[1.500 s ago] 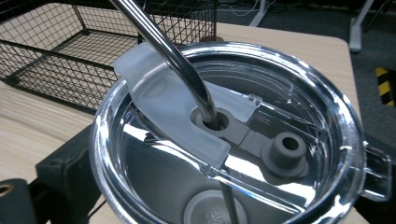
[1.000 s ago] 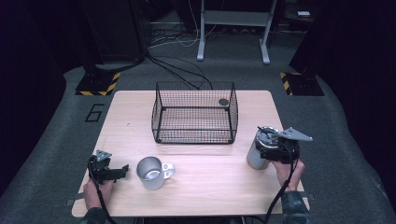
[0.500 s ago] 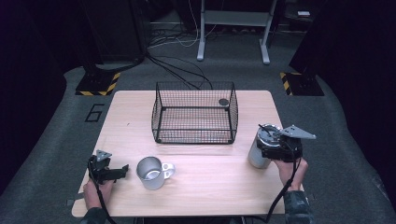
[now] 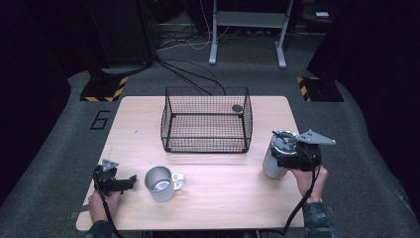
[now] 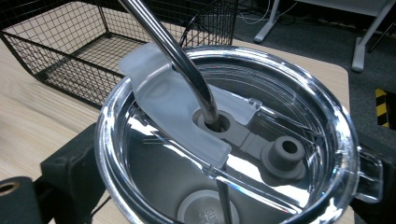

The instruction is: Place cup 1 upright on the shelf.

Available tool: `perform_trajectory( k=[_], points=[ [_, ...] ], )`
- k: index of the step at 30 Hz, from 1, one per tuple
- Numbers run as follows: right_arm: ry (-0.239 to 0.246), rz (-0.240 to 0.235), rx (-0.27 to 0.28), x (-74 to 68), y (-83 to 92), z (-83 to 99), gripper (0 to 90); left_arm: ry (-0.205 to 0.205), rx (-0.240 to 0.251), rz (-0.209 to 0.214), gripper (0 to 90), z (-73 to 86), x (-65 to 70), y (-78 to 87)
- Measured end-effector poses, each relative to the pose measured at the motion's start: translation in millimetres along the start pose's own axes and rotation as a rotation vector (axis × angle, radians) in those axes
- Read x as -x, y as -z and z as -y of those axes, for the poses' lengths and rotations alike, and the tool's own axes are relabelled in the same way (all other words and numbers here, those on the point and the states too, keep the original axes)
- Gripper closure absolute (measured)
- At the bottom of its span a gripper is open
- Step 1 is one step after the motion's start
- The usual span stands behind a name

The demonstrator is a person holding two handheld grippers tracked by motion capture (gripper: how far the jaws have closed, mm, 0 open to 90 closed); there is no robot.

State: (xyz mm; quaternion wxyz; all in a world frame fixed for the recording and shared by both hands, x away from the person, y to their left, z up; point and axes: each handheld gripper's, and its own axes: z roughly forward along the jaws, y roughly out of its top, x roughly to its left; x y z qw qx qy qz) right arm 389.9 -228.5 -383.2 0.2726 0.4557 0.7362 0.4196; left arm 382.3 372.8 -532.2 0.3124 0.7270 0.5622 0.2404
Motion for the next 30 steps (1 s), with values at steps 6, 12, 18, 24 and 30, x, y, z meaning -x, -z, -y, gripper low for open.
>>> perform_trajectory(
  k=[6, 12, 18, 24, 30],
  points=[
    [0.001, -0.017, 0.003, -2.7, 4.9, -5.2, 3.3, 0.001, 0.004, -0.005, 0.4, 0.2, 0.3, -0.3],
    [0.016, -0.036, 0.001, -6.7, 5.5, -10.6, 3.3, 0.001, 0.004, -0.005, 0.4, 0.1, 0.3, -0.3],
    [0.034, -0.054, 0.007, -11.4, 6.5, -17.9, 3.3, 0.002, 0.01, -0.005, 0.4, 0.4, 0.3, -0.7],
    [0.034, -0.073, 0.01, -17.0, 6.5, -24.3, 3.3, 0.002, 0.006, -0.005, 0.3, 0.2, 0.3, -0.4],
    [0.047, -0.092, 0.008, -22.2, 3.9, -28.5, 3.3, -0.001, -0.006, 0.003, 0.3, -0.2, -0.2, 0.4]
  ],
)
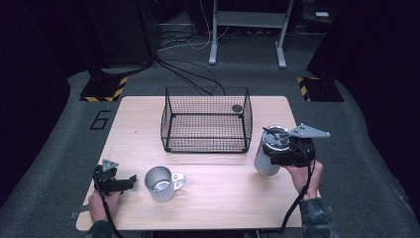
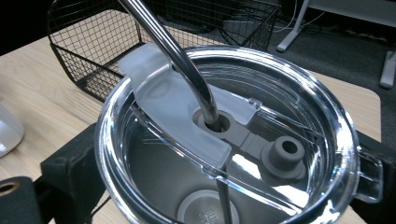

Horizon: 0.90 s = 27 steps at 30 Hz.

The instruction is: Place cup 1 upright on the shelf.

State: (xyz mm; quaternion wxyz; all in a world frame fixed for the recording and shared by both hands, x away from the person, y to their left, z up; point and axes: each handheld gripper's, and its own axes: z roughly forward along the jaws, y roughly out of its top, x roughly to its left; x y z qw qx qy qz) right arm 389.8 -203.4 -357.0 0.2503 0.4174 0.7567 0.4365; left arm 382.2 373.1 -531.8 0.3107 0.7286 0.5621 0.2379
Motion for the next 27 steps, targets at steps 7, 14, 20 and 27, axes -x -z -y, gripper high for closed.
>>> perform_trajectory(
  k=[7, 14, 20, 27],
  points=[
    [0.015, -0.017, 0.001, -5.2, -1.4, -6.7, 3.3, 0.0, 0.004, -0.003, 0.3, 0.2, 0.1, -0.3],
    [0.009, -0.046, 0.005, -8.0, -3.2, -11.4, 3.3, 0.001, 0.001, 0.0, 0.3, 0.0, 0.0, -0.1],
    [0.018, -0.058, 0.001, -11.5, -5.3, -15.5, 3.3, 0.0, 0.002, -0.001, 0.4, 0.1, 0.0, -0.1],
    [0.036, -0.076, -0.008, -16.6, -9.1, -21.6, 3.3, -0.001, -0.001, 0.001, 0.3, 0.0, -0.1, 0.1]
  ],
)
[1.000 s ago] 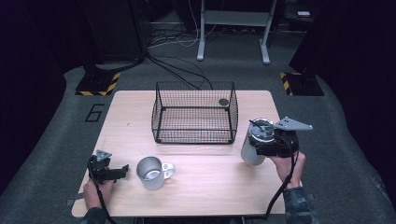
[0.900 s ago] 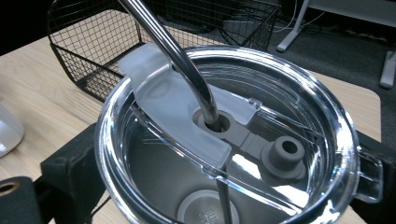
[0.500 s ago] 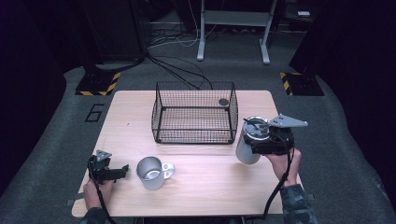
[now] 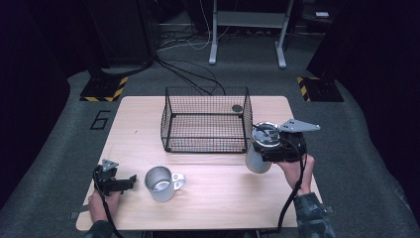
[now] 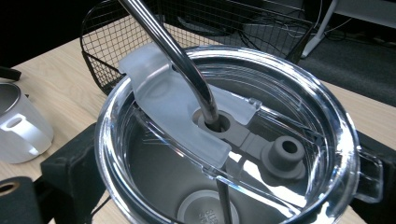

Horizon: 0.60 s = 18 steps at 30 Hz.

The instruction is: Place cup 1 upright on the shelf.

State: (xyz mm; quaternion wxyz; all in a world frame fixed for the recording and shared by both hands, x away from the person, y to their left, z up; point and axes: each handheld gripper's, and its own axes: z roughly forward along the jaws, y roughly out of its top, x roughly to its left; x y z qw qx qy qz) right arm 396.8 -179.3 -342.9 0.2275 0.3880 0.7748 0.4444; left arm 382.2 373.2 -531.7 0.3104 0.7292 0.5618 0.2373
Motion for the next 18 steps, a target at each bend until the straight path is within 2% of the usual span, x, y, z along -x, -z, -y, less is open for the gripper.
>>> perform_trajectory(
  k=[1, 3, 4, 9, 15, 18],
  points=[
    [0.006, -0.003, 0.002, -0.4, -0.8, -1.4, 3.3, 0.002, 0.01, -0.004, 0.3, 0.4, 0.4, -0.7],
    [0.009, -0.006, 0.001, -1.2, -1.2, -3.1, 3.3, -0.001, 0.0, -0.001, 0.3, 0.0, 0.0, 0.0],
    [0.0, -0.007, 0.006, -2.5, -2.2, -4.5, 3.3, 0.003, 0.014, -0.008, 0.3, 0.5, 0.5, -1.0],
    [0.011, -0.016, 0.001, -5.8, -4.8, -10.4, 3.3, 0.001, 0.001, -0.001, 0.4, 0.0, 0.1, -0.1],
    [0.014, -0.032, 0.005, -7.4, -6.7, -18.6, 3.3, 0.004, 0.017, -0.007, 0.4, 0.6, 0.6, -1.2],
    [0.021, -0.041, 0.008, -8.6, -7.3, -24.2, 3.3, 0.001, 0.008, -0.005, 0.4, 0.3, 0.3, -0.6]
  ],
)
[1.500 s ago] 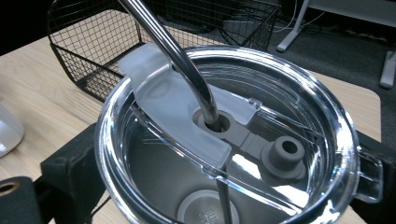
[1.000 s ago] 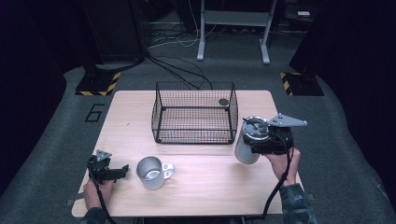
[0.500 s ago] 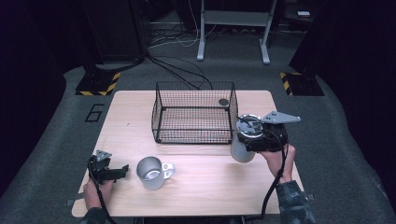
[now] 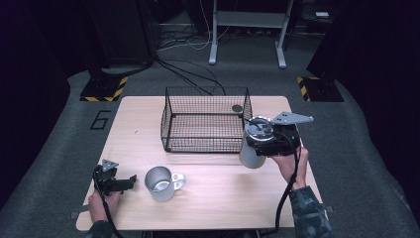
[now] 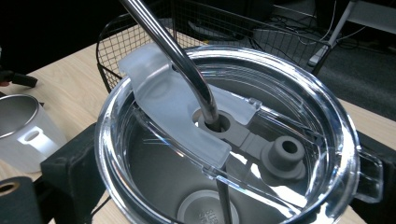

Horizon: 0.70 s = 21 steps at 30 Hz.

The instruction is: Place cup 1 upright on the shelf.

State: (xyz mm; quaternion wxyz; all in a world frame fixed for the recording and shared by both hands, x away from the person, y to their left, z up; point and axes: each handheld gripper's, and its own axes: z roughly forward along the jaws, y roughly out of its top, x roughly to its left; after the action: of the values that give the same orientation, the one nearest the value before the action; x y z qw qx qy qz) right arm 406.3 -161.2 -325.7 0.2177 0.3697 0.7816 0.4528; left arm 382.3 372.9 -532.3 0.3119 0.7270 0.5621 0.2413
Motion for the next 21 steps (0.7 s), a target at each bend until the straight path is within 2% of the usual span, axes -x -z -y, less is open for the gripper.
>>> perform_trajectory(
  k=[8, 19, 21],
  points=[
    [0.021, -0.011, 0.006, -2.8, -4.3, -10.4, 3.3, 0.0, 0.0, 0.0, 0.3, 0.0, 0.0, 0.0],
    [0.019, -0.028, 0.011, -8.8, -9.7, -20.1, 3.3, 0.003, 0.008, -0.003, 0.4, 0.3, 0.3, -0.5],
    [0.032, -0.032, 0.011, -8.6, -10.3, -22.8, 3.3, 0.0, -0.003, 0.003, 0.4, -0.1, -0.1, 0.2]
  ],
)
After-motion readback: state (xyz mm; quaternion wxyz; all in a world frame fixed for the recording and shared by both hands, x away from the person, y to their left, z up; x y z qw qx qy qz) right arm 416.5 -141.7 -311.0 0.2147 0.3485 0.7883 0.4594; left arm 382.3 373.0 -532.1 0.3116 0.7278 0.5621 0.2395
